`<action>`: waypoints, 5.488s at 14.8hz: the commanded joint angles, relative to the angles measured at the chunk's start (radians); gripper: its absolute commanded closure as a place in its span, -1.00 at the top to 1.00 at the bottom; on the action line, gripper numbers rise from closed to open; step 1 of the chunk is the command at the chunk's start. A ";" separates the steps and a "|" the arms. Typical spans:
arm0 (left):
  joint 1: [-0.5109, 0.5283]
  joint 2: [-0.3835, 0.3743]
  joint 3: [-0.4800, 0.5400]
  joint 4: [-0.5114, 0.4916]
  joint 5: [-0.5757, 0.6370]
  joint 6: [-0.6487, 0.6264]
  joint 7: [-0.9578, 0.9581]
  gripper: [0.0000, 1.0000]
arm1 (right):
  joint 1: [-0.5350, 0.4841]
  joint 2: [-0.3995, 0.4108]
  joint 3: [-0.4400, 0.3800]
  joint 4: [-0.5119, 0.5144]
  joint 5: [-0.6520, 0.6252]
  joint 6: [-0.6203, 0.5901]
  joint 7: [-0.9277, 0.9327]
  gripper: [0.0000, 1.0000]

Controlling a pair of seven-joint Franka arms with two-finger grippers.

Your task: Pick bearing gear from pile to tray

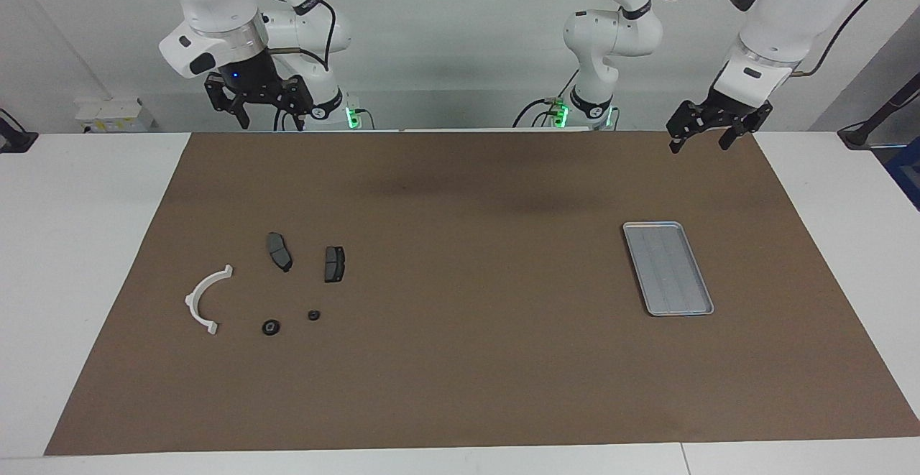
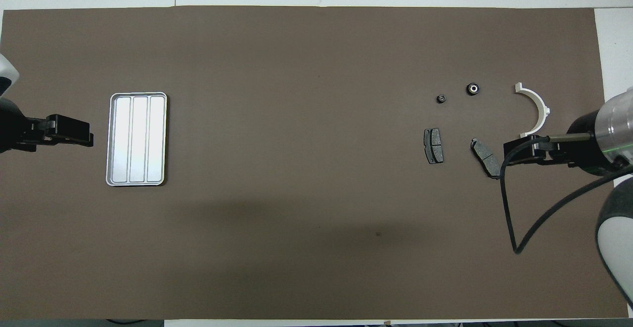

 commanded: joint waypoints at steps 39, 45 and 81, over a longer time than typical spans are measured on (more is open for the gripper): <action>-0.003 -0.010 0.005 -0.009 -0.004 -0.004 -0.003 1.00 | 0.017 0.727 0.001 0.092 -0.129 0.709 0.408 0.93; -0.003 -0.008 0.005 -0.009 -0.004 -0.004 -0.003 1.00 | 0.003 0.727 0.001 0.090 -0.132 0.711 0.408 0.49; -0.010 -0.010 0.003 -0.009 -0.004 -0.012 0.000 1.00 | 0.497 0.535 0.015 0.183 -0.017 0.453 1.135 -1.00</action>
